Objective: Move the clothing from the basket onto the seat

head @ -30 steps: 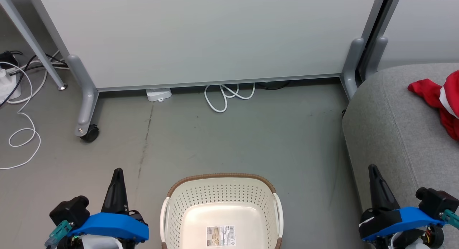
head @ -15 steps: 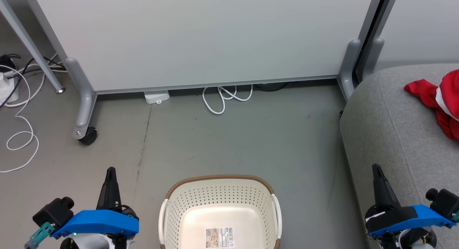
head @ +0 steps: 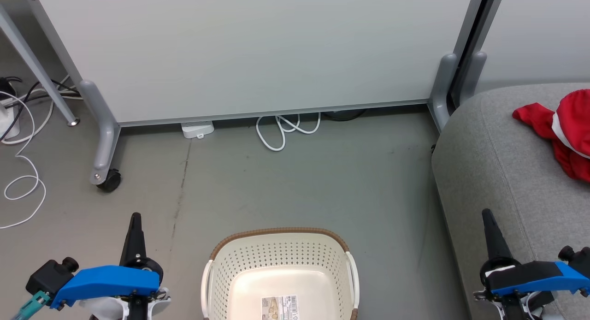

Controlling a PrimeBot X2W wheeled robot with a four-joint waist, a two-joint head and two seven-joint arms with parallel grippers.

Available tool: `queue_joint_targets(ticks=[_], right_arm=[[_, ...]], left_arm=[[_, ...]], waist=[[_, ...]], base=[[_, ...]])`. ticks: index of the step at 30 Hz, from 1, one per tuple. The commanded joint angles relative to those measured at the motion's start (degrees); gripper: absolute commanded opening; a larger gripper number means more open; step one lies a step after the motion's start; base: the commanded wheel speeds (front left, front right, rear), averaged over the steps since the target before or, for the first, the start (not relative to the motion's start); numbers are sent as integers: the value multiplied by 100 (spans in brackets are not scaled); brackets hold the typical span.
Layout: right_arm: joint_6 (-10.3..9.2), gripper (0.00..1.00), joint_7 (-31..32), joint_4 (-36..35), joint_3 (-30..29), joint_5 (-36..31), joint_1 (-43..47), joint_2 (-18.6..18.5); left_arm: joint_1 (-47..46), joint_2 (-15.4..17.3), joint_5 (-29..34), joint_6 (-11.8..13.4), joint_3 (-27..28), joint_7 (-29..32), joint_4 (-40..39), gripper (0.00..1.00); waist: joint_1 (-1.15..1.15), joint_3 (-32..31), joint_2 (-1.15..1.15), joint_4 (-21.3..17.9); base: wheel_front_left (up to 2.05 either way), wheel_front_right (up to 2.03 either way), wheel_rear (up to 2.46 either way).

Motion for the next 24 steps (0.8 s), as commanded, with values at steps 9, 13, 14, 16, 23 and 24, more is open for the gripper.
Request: queue_joint_targets(ticks=[9,13,14,16,23,24], right_arm=[[2,0,178,-121,-40,717,-122,-11],[2,0,241,-137,-51,960,-127,-11],[2,0,260,-140,-54,1017,-129,-11],[2,0,275,-143,-56,1075,-130,-11],[2,0,373,-167,-73,1472,-139,-11],[2,0,385,-171,-76,1530,-140,-11]], left_arm=[[-144,12,-682,-7,96,168,-141,0],[-148,11,-913,-8,122,232,-163,0],[-149,11,-972,-9,128,249,-169,0],[-150,11,-1031,-9,135,259,-176,0],[-150,12,-1412,-13,171,358,-212,0],[-149,12,-1464,-13,177,373,-216,0]], waist=[[0,-30,0,-33],[0,-42,0,-46],[0,-45,0,-49],[0,-48,0,-52],[0,-70,0,-76],[0,-73,0,-79]], base=[[0,0,0],[0,0,0],[0,0,0],[0,0,0],[0,0,0],[0,0,0]])
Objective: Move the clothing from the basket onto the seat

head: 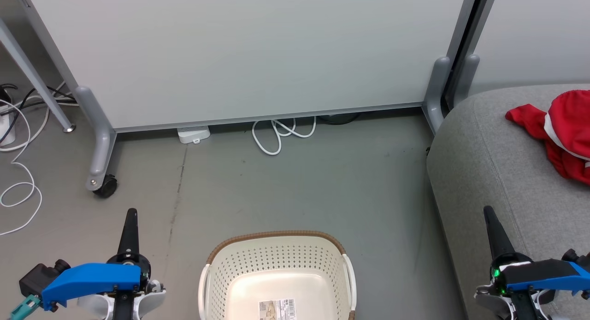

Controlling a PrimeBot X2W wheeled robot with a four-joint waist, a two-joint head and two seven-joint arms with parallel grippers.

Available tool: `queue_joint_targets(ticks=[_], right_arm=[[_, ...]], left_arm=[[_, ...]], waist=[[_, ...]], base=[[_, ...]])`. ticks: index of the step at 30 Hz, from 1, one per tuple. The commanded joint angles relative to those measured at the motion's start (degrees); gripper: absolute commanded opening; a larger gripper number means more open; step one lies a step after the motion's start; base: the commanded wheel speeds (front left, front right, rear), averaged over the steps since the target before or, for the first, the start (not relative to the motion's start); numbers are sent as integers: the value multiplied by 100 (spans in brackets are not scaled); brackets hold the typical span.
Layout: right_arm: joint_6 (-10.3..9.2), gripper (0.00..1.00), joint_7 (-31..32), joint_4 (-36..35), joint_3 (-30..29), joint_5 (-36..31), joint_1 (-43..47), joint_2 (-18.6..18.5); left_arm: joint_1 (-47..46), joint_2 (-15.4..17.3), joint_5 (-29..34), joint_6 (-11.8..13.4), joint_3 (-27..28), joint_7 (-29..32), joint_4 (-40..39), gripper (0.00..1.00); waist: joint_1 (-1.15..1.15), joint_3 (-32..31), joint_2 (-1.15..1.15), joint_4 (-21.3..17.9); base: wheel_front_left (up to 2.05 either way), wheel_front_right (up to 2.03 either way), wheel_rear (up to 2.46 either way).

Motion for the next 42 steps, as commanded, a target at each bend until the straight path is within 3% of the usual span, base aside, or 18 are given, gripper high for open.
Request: queue_joint_targets(ticks=[1,42], right_arm=[[2,0,30,-62,-14,140,-125,-11],[2,0,519,-175,-99,2056,-133,-11]], left_arm=[[-105,11,-112,-13,25,34,-63,0],[-122,11,-1983,-28,233,511,-239,0]], waist=[[0,-3,0,-4],[0,-131,0,-143]], base=[[0,0,0],[0,0,0]])
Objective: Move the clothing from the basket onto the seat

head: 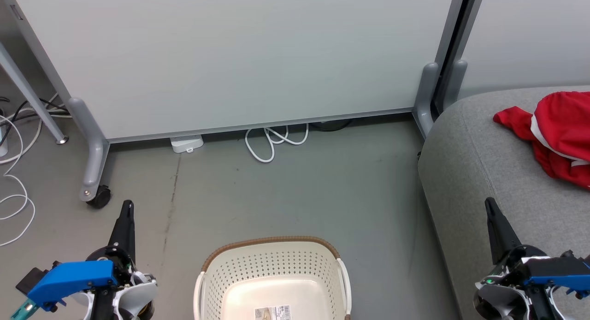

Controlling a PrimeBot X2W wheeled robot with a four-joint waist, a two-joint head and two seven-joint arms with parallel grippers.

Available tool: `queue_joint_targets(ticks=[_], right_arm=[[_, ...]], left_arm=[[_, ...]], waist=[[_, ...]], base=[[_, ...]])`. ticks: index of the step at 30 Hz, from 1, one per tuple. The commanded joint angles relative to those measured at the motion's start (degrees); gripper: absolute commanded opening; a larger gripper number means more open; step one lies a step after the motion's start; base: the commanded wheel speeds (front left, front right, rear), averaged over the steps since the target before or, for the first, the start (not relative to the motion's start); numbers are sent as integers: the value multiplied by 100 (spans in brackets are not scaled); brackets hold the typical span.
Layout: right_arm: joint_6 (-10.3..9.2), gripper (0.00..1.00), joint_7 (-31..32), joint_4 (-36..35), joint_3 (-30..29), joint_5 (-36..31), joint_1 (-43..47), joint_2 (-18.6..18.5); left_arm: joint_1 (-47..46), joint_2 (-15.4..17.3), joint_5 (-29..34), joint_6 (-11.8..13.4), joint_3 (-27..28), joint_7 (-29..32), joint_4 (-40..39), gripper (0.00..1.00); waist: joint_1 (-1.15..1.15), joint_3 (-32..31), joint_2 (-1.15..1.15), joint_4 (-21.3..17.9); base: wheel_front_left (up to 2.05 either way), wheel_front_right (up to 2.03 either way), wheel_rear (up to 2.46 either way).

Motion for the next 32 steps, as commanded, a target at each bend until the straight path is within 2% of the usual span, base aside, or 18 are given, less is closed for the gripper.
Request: queue_joint_targets(ticks=[1,32], right_arm=[[2,0,40,-30,-17,114,-70,-9],[2,0,38,-30,-16,134,-69,-9]], left_arm=[[-72,9,-114,-22,24,34,-37,0],[-72,9,-131,-22,28,46,-39,0]], waist=[[0,-5,0,-5],[0,-9,0,-9]], base=[[0,0,0],[0,0,0]])
